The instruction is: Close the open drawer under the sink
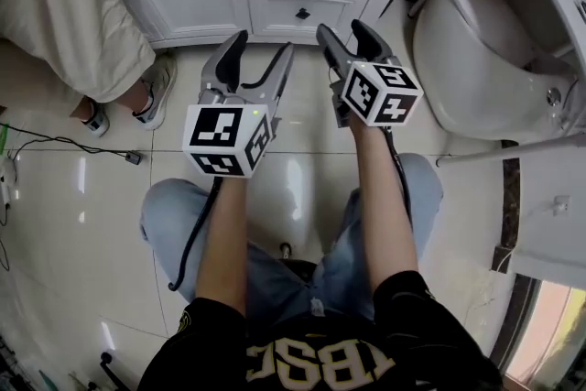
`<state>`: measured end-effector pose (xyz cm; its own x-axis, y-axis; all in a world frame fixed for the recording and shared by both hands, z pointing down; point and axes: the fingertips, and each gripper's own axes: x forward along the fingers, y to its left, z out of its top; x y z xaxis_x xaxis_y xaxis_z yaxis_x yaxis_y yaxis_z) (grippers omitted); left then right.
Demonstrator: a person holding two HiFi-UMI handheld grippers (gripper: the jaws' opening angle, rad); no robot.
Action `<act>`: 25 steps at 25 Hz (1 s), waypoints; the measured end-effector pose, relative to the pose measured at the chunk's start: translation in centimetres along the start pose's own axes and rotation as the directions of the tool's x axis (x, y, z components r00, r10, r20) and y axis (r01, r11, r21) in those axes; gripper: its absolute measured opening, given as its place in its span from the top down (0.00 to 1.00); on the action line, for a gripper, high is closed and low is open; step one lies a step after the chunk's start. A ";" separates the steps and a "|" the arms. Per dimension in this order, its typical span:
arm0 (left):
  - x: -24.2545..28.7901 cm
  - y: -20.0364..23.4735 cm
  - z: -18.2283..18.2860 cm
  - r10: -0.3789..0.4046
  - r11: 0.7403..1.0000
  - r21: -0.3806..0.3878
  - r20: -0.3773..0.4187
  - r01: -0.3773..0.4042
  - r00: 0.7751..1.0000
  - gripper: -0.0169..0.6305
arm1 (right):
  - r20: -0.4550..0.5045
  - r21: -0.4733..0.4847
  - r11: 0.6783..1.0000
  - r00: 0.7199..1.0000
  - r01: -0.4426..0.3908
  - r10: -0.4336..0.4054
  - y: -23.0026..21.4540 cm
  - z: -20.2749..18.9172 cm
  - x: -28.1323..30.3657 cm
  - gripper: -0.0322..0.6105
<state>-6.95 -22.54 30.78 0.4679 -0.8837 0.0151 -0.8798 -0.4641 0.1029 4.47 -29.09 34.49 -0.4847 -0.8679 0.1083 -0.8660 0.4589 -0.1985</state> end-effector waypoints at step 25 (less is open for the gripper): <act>-7.3 -4.0 2.8 0.026 0.997 0.075 0.096 -0.034 0.995 0.52 | 0.187 -0.178 0.979 0.980 0.101 -0.067 3.1 5.3 -15.1 0.47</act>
<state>-7.05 -14.43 27.51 0.4343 -0.8974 -0.0775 -0.8989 -0.4373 0.0274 9.72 -15.59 27.10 -0.3937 -0.9171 -0.0627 -0.9186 0.3951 -0.0101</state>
